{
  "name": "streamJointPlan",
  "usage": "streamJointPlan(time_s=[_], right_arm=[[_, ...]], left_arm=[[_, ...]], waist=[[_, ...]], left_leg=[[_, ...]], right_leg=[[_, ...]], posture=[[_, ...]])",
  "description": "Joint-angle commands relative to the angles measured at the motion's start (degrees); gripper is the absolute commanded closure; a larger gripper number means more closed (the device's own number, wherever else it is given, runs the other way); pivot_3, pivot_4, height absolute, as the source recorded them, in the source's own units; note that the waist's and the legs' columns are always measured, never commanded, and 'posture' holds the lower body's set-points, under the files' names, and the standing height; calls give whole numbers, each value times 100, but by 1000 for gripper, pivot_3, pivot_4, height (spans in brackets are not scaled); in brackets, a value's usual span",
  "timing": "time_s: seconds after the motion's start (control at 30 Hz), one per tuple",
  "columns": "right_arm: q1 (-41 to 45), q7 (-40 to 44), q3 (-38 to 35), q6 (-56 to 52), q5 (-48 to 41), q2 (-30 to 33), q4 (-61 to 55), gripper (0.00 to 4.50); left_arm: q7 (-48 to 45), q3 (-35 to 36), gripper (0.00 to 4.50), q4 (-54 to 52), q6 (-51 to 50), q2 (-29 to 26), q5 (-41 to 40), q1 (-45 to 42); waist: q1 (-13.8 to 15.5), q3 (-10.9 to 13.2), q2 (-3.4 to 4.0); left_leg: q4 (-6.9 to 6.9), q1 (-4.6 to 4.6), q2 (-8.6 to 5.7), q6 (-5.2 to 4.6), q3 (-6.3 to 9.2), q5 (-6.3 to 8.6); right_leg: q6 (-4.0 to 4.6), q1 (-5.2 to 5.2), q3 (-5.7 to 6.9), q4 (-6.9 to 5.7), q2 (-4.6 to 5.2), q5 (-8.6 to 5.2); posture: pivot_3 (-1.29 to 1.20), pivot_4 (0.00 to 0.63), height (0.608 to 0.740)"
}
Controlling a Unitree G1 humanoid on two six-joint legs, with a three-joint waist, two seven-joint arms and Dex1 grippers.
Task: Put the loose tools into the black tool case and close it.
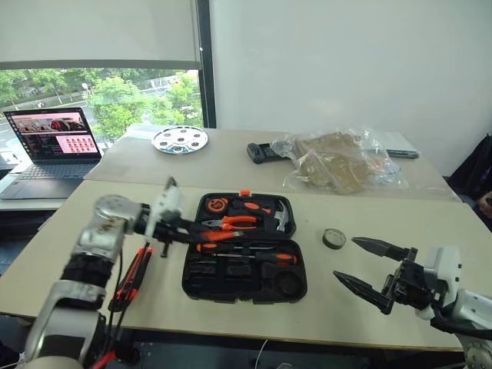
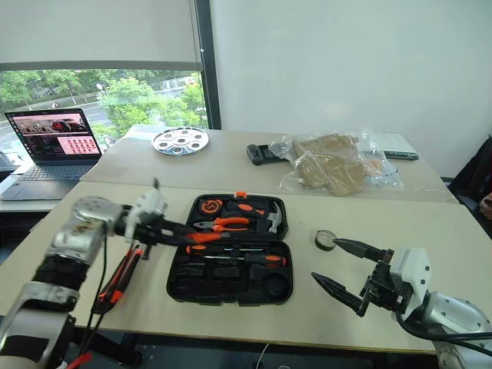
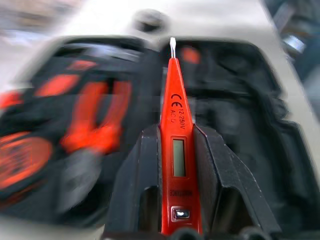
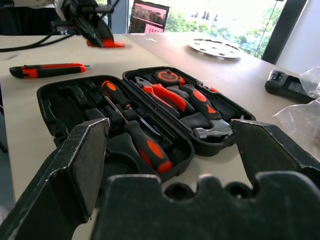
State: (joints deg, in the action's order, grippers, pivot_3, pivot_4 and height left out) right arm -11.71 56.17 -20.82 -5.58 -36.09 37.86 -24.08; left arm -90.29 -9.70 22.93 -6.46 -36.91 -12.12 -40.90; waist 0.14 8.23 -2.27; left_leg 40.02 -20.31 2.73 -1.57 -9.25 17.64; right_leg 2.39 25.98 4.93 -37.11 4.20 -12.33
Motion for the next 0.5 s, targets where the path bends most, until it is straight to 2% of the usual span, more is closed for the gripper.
streamJointPlan(time_s=[0.03, 0.23, 0.5], right_arm=[[-98, -50, -23, -54, -128, -29, -321, 0], [-174, -173, 48, -105, -140, -100, -495, 0], [-136, -245, 115, -47, -74, -154, -467, 0]], left_arm=[[426, -303, 4042, -321, 159, 6, 498, 6], [731, -564, 4042, -336, 340, 33, 867, 127], [574, -726, 4042, -535, 226, -3, 846, 277]], waist=[[0, 0, 0], [9, 0, 0], [41, -1, 1]], left_leg=[[0, 1, 0, 0, 0, 0], [0, 3, -1, -8, -1, 4], [4, 3, -4, -19, -5, 10]], right_leg=[[0, 0, -12, -1, -1, 0], [-15, 0, -24, -1, 1, -7], [-12, 0, -27, 0, 3, -4]], posture=[[0, 150, 740], [0, 150, 740], [0, 150, 740]])
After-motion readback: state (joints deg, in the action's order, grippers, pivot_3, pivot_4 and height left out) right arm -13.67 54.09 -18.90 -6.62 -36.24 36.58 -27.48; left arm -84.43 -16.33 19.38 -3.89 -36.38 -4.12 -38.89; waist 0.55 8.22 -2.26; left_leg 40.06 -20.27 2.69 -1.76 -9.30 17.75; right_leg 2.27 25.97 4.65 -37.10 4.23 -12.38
